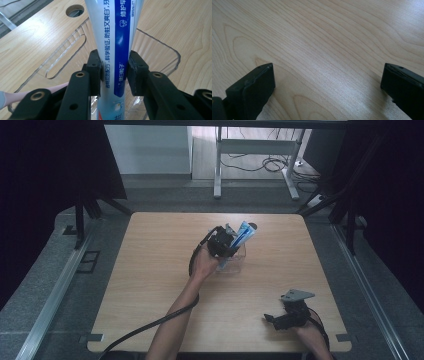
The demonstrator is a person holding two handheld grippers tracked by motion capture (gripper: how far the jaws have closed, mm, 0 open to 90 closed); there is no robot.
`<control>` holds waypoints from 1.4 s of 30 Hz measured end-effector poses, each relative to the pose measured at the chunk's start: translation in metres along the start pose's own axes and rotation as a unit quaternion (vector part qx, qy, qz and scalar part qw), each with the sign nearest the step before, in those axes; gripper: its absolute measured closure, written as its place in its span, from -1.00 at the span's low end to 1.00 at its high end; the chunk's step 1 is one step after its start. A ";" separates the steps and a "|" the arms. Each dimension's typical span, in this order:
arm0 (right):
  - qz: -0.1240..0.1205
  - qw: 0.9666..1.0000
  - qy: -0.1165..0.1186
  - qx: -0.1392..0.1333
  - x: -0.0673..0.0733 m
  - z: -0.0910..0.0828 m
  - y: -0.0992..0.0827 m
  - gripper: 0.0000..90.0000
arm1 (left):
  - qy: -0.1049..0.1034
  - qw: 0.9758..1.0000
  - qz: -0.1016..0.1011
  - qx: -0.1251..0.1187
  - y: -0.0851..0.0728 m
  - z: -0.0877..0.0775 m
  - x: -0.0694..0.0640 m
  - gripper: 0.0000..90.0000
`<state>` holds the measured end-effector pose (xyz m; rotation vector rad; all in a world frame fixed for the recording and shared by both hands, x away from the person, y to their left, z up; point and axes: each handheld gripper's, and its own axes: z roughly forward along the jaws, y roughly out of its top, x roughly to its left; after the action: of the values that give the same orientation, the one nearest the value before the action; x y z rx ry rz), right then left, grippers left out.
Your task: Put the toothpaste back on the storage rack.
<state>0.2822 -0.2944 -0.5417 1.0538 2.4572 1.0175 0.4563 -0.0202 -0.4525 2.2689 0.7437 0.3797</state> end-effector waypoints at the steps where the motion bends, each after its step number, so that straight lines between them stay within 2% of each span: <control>1: 0.000 1.000 0.000 0.000 0.000 0.000 0.000 -1.00 | -0.001 1.000 -0.001 0.001 0.000 -0.001 0.000 0.46; 7: -0.002 1.000 0.000 -0.002 0.001 0.000 0.000 -1.00 | 0.001 1.000 -0.006 -0.008 0.001 -0.006 0.002 0.25; 10: -0.003 1.000 0.001 -0.002 0.001 0.000 0.001 -1.00 | 0.001 1.000 -0.006 -0.016 0.000 -0.009 0.002 0.08; 17: -0.003 1.000 0.000 -0.002 0.001 0.000 0.001 -1.00 | -0.016 1.000 -0.009 -0.024 0.004 -0.015 -0.001 -0.19; 19: -0.004 1.000 0.000 -0.002 0.001 0.000 0.001 -1.00 | -0.017 0.999 -0.010 -0.025 0.004 -0.016 -0.001 -0.21; 20: -0.003 1.000 0.000 -0.003 0.001 0.000 0.001 -1.00 | -0.026 0.999 -0.011 -0.025 0.005 -0.017 -0.002 -0.27; 25: -0.003 1.000 0.000 -0.004 0.001 0.000 0.001 -1.00 | -0.040 0.999 -0.013 -0.023 0.006 -0.020 -0.005 -0.40; 29: -0.003 1.000 0.000 -0.005 0.001 0.000 0.001 -1.00 | -0.044 0.999 -0.014 -0.024 0.006 -0.024 -0.006 -0.51; 30: -0.003 1.000 -0.001 -0.005 0.001 0.000 0.001 -1.00 | -0.047 0.998 -0.014 -0.025 0.006 -0.024 -0.006 -0.55; 31: -0.003 1.000 -0.001 -0.006 0.001 0.000 0.001 -1.00 | -0.060 0.998 -0.022 -0.029 0.006 -0.027 -0.006 -0.57; 35: -0.004 1.000 -0.004 -0.008 0.001 -0.001 0.001 -1.00 | -0.071 0.997 -0.021 -0.026 0.005 -0.033 -0.007 -0.63; 42: -0.003 1.000 -0.007 -0.014 0.001 -0.002 0.002 -1.00 | -0.074 0.997 -0.013 -0.029 0.001 -0.042 -0.010 -0.70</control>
<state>0.2811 -0.2937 -0.5389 1.0401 2.4267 1.0374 0.4292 -0.0041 -0.4227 2.2027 0.6773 0.2155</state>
